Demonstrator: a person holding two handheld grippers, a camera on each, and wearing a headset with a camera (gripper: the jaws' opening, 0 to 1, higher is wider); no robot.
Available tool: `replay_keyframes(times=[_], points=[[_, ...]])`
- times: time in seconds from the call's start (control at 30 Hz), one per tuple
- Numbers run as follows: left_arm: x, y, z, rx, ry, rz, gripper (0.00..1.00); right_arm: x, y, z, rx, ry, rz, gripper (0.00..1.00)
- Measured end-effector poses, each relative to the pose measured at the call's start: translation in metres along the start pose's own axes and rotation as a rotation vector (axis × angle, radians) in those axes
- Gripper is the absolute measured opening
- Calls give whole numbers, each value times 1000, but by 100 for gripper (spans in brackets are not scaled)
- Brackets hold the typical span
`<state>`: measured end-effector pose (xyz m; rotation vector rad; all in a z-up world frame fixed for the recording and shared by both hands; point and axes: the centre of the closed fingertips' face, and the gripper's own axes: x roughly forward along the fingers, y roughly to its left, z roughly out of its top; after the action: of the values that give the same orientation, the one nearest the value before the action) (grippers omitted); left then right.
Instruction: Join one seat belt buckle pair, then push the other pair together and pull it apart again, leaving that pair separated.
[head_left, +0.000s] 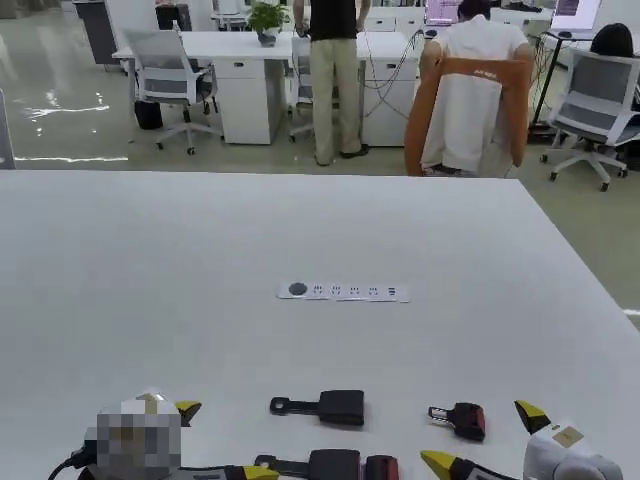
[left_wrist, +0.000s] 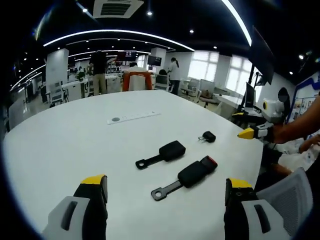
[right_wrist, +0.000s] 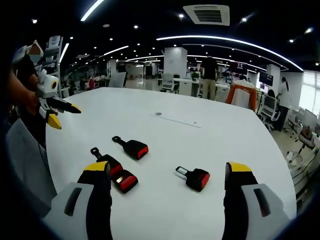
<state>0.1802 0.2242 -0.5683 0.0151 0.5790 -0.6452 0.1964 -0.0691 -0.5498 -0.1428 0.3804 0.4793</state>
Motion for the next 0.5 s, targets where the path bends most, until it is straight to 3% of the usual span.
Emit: replay_keyframes(times=[0.1, 0.3, 0.33, 0.5], points=[[-8, -4, 3, -10, -25, 4, 100, -6, -2, 0, 15, -9, -20, 95], [-17, 3, -8, -30, -47, 12, 100, -19, 7, -3, 19, -18, -35, 96], [-22, -4, -5, -35, -44, 13, 100, -21, 9, -4, 17, -18, -36, 96], [-31, -9, -6, -22, -61, 18, 100, -26, 11, -10, 22, -24, -46, 97]])
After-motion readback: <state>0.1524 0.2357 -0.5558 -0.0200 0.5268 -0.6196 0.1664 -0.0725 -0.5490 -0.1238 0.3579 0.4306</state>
